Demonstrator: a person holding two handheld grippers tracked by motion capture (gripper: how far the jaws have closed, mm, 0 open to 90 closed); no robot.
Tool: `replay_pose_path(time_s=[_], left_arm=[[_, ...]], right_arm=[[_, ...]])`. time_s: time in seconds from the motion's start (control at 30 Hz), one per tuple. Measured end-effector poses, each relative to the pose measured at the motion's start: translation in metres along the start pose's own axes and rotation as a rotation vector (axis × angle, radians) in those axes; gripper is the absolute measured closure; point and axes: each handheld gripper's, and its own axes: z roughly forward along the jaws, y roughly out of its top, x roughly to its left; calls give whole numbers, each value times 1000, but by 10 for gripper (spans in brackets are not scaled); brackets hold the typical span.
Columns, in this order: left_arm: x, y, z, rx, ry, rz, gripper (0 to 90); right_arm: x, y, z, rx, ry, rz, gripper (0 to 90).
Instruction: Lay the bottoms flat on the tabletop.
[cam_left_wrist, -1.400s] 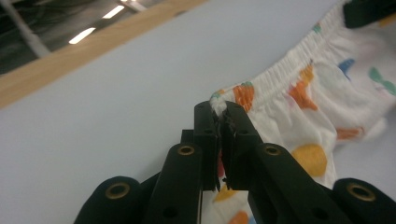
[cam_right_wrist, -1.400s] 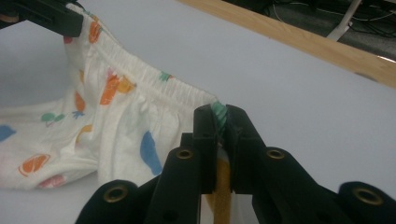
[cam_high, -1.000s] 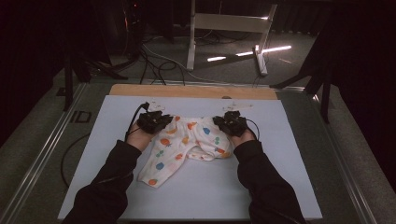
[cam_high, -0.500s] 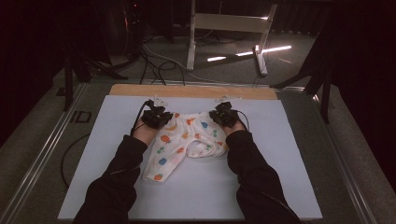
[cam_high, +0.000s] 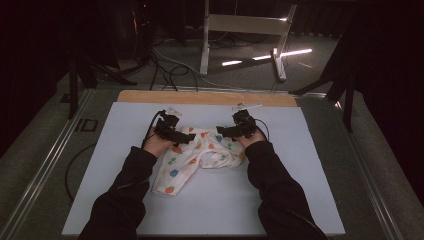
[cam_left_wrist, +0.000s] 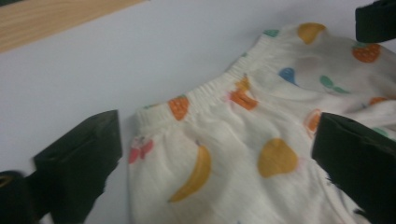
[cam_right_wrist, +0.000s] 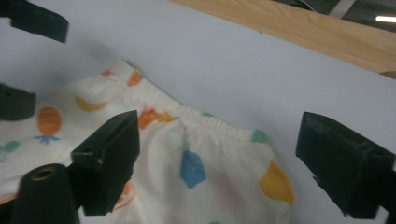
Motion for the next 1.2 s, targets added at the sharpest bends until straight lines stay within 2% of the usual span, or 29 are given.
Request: replay_pose_path(time_s=[0.03,0.17,0.27,0.53,0.8,0.87,1.2], left_arm=[[-1,0,-2,-2,-7,12,12],[-7,2,-8,-6,-29,18,12],[-10,1,-13,-15,-44,26,12],[-26,-6,-31,-29,-88,67,12],[-45,-22,-52,-36,-138,122,12],[-50,-28,-57,-42,-152,131,12],[-80,-55,-78,-41,-223,190,14]], right_arm=[[1,0,-2,-2,9,-1,134],[5,1,-9,-4,21,-10,119],[9,0,-14,2,20,-38,118],[18,-10,-35,-8,40,-67,118],[33,-34,-62,-22,67,-117,120],[36,-41,-69,-26,87,-112,121],[50,-73,-91,-24,128,-127,136]])
